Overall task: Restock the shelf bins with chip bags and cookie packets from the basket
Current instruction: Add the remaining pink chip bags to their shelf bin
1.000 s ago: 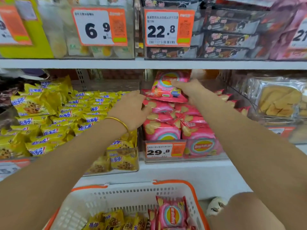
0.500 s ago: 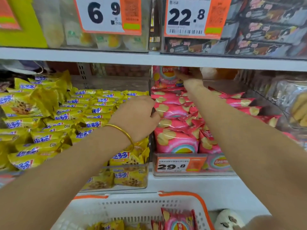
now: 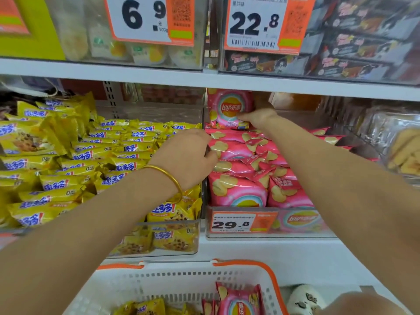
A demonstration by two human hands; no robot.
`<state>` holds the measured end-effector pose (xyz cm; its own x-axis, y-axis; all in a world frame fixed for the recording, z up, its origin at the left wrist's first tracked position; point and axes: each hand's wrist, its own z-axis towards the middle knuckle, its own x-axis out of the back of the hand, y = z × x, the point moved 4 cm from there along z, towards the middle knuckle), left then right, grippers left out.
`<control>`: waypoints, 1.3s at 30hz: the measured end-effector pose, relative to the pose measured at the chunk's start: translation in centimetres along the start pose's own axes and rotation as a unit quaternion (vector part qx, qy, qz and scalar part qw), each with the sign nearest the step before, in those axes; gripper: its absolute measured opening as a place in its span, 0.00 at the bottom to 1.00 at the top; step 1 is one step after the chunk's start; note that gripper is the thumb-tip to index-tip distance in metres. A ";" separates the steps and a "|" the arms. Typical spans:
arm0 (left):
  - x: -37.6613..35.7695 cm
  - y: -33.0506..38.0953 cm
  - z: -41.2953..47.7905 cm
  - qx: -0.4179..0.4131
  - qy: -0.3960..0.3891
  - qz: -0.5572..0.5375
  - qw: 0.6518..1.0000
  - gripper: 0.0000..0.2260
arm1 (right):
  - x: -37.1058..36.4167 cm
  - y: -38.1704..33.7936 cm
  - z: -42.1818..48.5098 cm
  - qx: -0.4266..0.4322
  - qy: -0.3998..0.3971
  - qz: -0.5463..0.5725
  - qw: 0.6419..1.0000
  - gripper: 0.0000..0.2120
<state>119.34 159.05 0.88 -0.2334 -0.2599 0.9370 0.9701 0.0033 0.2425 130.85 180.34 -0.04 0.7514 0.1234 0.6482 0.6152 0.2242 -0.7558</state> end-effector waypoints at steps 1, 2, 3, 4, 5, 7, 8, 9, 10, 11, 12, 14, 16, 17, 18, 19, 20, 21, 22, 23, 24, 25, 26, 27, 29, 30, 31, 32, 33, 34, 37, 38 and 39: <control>0.0 0.0 0.0 0.000 -0.003 -0.001 1.000 0.16 | 0.1 -0.2 0.0 0.006 -0.002 -0.020 1.000 0.34; 0.1 0.1 0.0 -0.003 -0.005 0.000 1.000 0.17 | 0.3 -0.4 0.0 0.009 -0.001 -0.032 0.999 0.36; 0.1 0.2 -0.1 -0.006 -0.007 0.002 1.000 0.18 | 0.5 -0.5 -0.1 0.011 0.001 -0.041 0.999 0.38; 0.1 0.2 -0.1 -0.006 -0.010 0.003 1.000 0.19 | 0.7 -0.6 -0.3 0.010 0.003 -0.052 0.999 0.38; 0.1 0.2 -0.2 -0.005 -0.012 0.000 1.000 0.21 | 1.0 -0.5 -0.7 0.011 0.009 -0.067 0.998 0.38; 0.4 0.4 -0.5 -0.010 -0.002 -0.013 1.000 0.24 | 1.7 -0.5 -1.8 0.021 0.029 -0.083 0.996 0.34; 0.6 0.5 -0.7 -0.014 0.007 -0.016 1.000 0.23 | 2.1 -0.6 -2.5 0.026 0.042 -0.081 0.995 0.33; 0.7 0.7 -0.9 -0.020 0.017 -0.017 1.000 0.21 | 2.5 -0.8 -3.5 0.034 0.058 -0.078 0.995 0.31; 0.9 1.0 -1.2 -0.027 0.025 -0.019 0.999 0.20 | 2.9 -0.9 -4.5 0.036 0.068 -0.076 0.994 0.29; 1.1 1.2 -1.5 -0.034 0.034 -0.023 0.999 0.20 | 3.4 -1.1 -5.7 0.039 0.076 -0.069 0.994 0.28; 1.3 1.5 -1.9 -0.042 0.047 -0.028 0.998 0.21 | 3.8 -1.2 -7.0 0.038 0.078 -0.055 0.995 0.27; 2.5 2.3 -3.7 -0.080 0.109 -0.051 0.989 0.24 | 4.6 -1.4 -11.0 0.041 0.075 0.006 0.996 0.24; 3.7 3.3 -6.8 -0.141 0.173 -0.088 0.971 0.21 | 5.1 -1.8 -17.1 0.081 0.056 0.096 0.991 0.17; 3.6 3.7 -8.8 -0.162 0.182 -0.108 0.964 0.18 | 4.9 -1.7 -20.4 0.103 0.032 0.121 0.987 0.13; 2.9 3.9 -11.1 -0.176 0.180 -0.124 0.960 0.16 | 4.2 -1.4 -23.5 0.120 -0.006 0.127 0.985 0.11; 1.9 4.0 -13.2 -0.184 0.164 -0.135 0.960 0.14 | 3.1 -0.8 -26.1 0.127 -0.059 0.123 0.982 0.10; 0.4 3.9 -15.2 -0.182 0.136 -0.139 0.964 0.14 | 1.4 0.4 -28.1 0.112 -0.127 0.114 0.979 0.09; -1.5 3.3 -16.8 -0.173 0.098 -0.137 0.970 0.14 | -0.6 1.8 -29.5 0.087 -0.200 0.092 0.972 0.08; -3.6 2.6 -18.0 -0.158 0.054 -0.126 0.978 0.15 | -3.1 3.7 -30.2 0.061 -0.267 0.036 0.961 0.09; -5.7 1.9 -19.0 -0.144 0.006 -0.117 0.983 0.15 | -5.7 5.6 -30.4 0.040 -0.325 -0.050 0.943 0.10; -7.8 1.2 -19.6 -0.128 -0.038 -0.116 0.984 0.16 | -8.3 7.9 -30.2 0.032 -0.367 -0.149 0.918 0.12; -9.6 0.4 -20.1 -0.104 -0.070 -0.124 0.984 0.16 | -10.6 10.0 -30.2 0.035 -0.402 -0.238 0.884 0.14; -11.1 -0.3 -20.6 -0.077 -0.087 -0.134 0.984 0.15 | -12.7 12.1 -30.3 0.039 -0.431 -0.301 0.850 0.15; -12.4 -0.9 -21.1 -0.054 -0.096 -0.143 0.984 0.14 | -14.3 14.0 -30.8 0.030 -0.460 -0.346 0.817 0.17; -14.3 -1.8 -22.0 -0.027 -0.112 -0.150 0.982 0.11 | -16.1 17.9 -32.1 -0.018 -0.503 -0.406 0.762 0.22; -15.1 -2.2 -22.4 -0.021 -0.126 -0.146 0.981 0.10 | -16.5 19.6 -32.7 -0.058 -0.505 -0.412 0.756 0.29; -15.8 -2.4 -22.7 -0.021 -0.145 -0.143 0.979 0.10 | -16.7 20.9 -33.1 -0.096 -0.501 -0.404 0.759 0.39; -16.2 -2.5 -22.9 -0.021 -0.163 -0.144 0.976 0.10 | -16.7 21.7 -33.4 -0.128 -0.492 -0.394 0.765 0.48; -16.5 -2.6 -23.0 -0.019 -0.177 -0.145 0.973 0.10 | -17.0 22.3 -33.6 -0.141 -0.483 -0.384 0.774 0.54; -16.8 -2.6 -23.0 -0.013 -0.189 -0.147 0.971 0.10 | -17.1 22.5 -33.8 -0.147 -0.472 -0.378 0.783 0.56; -17.1 -1.7 -22.8 0.018 -0.239 -0.171 0.956 0.13 | -16.8 21.9 -33.9 -0.160 -0.437 -0.359 0.809 0.57; -17.3 -1.4 -22.8 0.028 -0.256 -0.181 0.949 0.13 | -16.3 21.5 -33.8 -0.170 -0.430 -0.357 0.812 0.58; -17.6 -1.1 -22.8 0.044 -0.276 -0.194 0.940 0.15 | -15.7 21.0 -33.8 -0.178 -0.429 -0.351 0.813 0.58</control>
<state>123.90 141.57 -21.61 -0.5912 0.2829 0.7552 0.8011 0.0979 0.5904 140.02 150.46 -29.24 -0.1634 0.7486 0.6425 0.9656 0.2549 -0.0514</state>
